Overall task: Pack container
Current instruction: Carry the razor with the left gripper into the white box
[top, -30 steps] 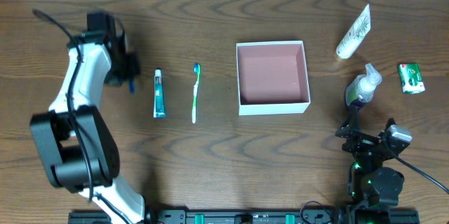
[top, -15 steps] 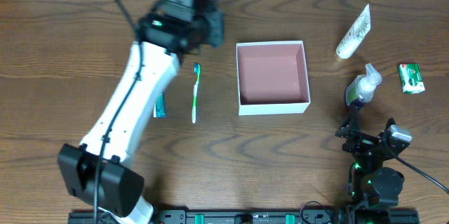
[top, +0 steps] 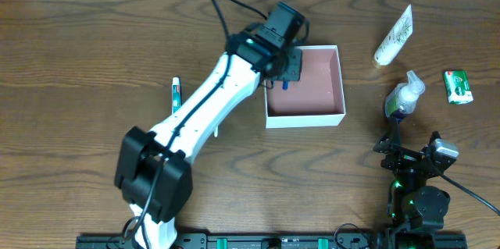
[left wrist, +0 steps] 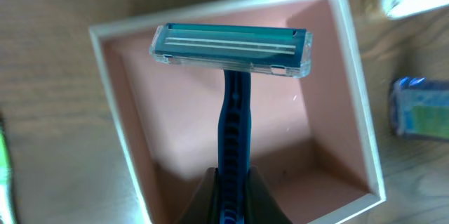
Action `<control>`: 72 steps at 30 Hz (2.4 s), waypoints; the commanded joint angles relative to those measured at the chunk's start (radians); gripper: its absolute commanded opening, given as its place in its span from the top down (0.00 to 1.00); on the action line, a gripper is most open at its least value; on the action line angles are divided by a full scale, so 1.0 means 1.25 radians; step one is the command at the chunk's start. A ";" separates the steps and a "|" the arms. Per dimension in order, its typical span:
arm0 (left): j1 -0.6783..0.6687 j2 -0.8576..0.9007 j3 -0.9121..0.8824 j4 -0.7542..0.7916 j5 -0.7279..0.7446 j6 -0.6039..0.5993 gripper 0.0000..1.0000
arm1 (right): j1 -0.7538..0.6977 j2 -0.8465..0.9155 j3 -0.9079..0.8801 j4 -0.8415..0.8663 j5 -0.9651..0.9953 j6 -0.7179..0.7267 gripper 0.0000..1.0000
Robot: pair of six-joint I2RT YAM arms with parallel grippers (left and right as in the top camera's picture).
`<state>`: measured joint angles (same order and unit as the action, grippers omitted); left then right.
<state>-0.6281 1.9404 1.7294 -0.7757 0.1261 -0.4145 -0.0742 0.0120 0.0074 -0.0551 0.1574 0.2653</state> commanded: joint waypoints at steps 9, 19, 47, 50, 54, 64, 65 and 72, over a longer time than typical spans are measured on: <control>0.004 0.064 0.000 -0.059 -0.005 -0.065 0.94 | 0.013 -0.005 -0.002 -0.003 0.006 -0.013 0.01; 0.004 0.114 0.000 -0.062 -0.005 -0.065 0.94 | 0.013 -0.005 -0.002 -0.003 0.006 -0.013 0.01; 0.004 0.190 -0.005 -0.018 -0.055 -0.065 0.93 | 0.013 -0.005 -0.002 -0.003 0.005 -0.013 0.01; 0.004 0.190 -0.005 -0.019 -0.063 -0.064 0.89 | 0.013 -0.005 -0.002 -0.003 0.006 -0.013 0.01; 0.004 0.190 -0.005 -0.019 -0.063 -0.064 0.88 | 0.013 -0.005 -0.002 -0.003 0.005 -0.013 0.01; 0.004 0.190 0.006 0.000 -0.062 -0.061 0.78 | 0.013 -0.005 -0.002 -0.003 0.005 -0.013 0.01; 0.004 0.189 0.011 0.000 -0.062 -0.061 0.78 | 0.013 -0.005 -0.002 -0.003 0.006 -0.013 0.01; 0.004 0.189 0.062 -0.002 -0.059 -0.052 0.78 | 0.013 -0.005 -0.002 -0.003 0.005 -0.013 0.01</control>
<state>-0.6266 2.1792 1.7512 -0.7788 0.0673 -0.4957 -0.0742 0.0120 0.0074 -0.0555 0.1574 0.2653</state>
